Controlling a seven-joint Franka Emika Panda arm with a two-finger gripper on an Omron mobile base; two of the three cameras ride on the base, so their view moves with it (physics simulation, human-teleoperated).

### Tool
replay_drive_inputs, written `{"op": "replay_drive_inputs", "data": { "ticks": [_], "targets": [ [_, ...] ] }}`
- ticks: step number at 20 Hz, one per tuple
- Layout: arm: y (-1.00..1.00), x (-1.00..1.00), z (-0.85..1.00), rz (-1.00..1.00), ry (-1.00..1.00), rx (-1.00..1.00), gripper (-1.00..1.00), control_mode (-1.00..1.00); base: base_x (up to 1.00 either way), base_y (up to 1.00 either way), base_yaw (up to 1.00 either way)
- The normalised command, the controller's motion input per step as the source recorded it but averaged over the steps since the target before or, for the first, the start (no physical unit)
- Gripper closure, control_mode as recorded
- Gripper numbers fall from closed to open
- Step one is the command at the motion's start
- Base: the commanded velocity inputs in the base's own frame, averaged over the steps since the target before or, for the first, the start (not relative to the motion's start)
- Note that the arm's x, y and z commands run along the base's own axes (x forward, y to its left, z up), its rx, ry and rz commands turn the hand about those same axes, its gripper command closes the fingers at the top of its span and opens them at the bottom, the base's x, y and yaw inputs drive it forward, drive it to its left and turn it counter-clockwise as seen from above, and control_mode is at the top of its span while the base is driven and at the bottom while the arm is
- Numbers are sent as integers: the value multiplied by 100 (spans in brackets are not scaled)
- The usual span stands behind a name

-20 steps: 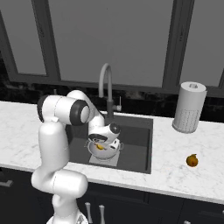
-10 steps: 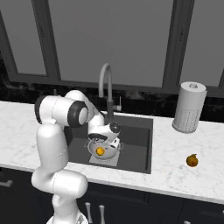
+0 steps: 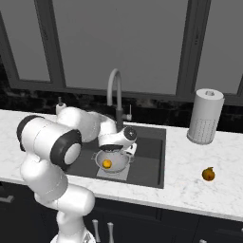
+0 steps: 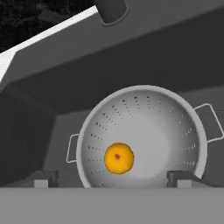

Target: Put the colander in the sink, put the pear, tangerine in the colander, and turn on the sink faucet and pour water over the colander.

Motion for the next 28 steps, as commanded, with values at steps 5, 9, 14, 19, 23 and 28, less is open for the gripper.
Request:
{"op": "replay_drive_inputs", "data": {
  "ticks": [5, 9, 14, 19, 23, 28],
  "targets": [
    [-87, -48, 84, -1, -1, -7, -100, -100, 0, 0, 0],
    [-96, -34, 93, -4, 0, -11, -100, -100, 0, 0, 0],
    [-100, -24, 79, -7, 0, -12, -100, -100, 0, 0, 0],
    [-100, -22, 16, -12, 2, -14, -100, -100, 0, 0, 0],
    [-100, -7, 0, -16, 8, -14, -100, -100, 0, 0, 0],
    [-100, 0, -13, -14, 11, -6, -100, -100, 0, 0, 0]
  ]
}}
